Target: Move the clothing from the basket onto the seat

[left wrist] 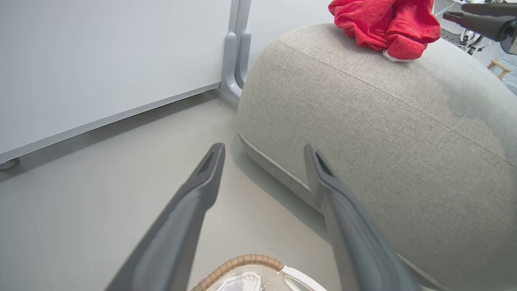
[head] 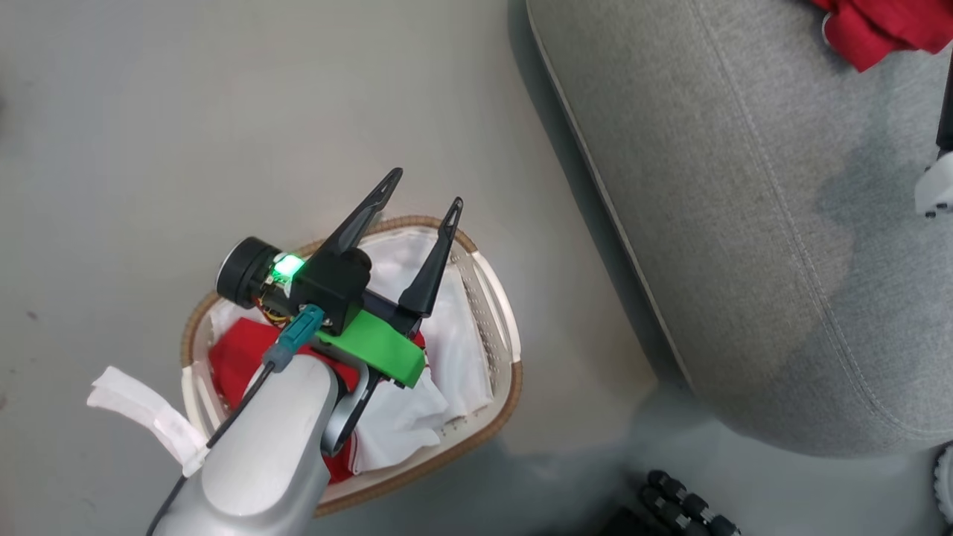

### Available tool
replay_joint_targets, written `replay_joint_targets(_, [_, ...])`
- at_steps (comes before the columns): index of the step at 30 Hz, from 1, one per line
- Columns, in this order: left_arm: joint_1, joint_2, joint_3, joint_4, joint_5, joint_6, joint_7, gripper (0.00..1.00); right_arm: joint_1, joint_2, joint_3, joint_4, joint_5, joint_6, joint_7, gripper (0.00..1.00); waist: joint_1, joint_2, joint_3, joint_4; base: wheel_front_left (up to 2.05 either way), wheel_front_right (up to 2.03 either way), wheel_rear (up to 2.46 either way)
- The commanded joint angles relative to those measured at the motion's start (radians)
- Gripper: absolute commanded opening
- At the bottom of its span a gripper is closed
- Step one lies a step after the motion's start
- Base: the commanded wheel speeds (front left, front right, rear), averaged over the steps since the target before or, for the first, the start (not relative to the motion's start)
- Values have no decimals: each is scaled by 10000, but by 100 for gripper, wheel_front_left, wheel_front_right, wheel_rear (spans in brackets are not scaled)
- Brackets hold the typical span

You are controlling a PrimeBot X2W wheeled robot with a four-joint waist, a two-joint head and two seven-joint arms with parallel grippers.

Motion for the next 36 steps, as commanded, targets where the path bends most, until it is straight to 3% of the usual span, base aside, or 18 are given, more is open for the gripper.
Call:
replay_joint_targets(1, [235,-63,124,-47,-83,-30,-9,100,267,-104,-11,-127,-19,-10,-25,100,-1,-1,-844,406,0,0,0])
replay_joint_targets(8, [1046,-584,1026,-164,-280,-30,-9,100,925,-141,418,-460,-78,-10,-25,100,-1,-1,-2295,1052,0,0,0])
replay_joint_targets(17, [2197,-1111,2714,-250,-419,-30,-9,100,1373,413,1730,-572,396,-10,-25,100,-1,-1,-3586,1914,0,0,0])
replay_joint_targets(27, [3269,-1177,4060,-311,-729,68,-9,100,2762,1409,2793,-1101,1013,-12,-25,100,-1,-1,-4395,2456,0,0,0])
replay_joint_targets(36, [4431,-1174,4829,-361,-704,309,-9,100,4626,2106,2686,-1808,1175,-10,-25,100,-1,-1,-5159,2576,0,0,0])
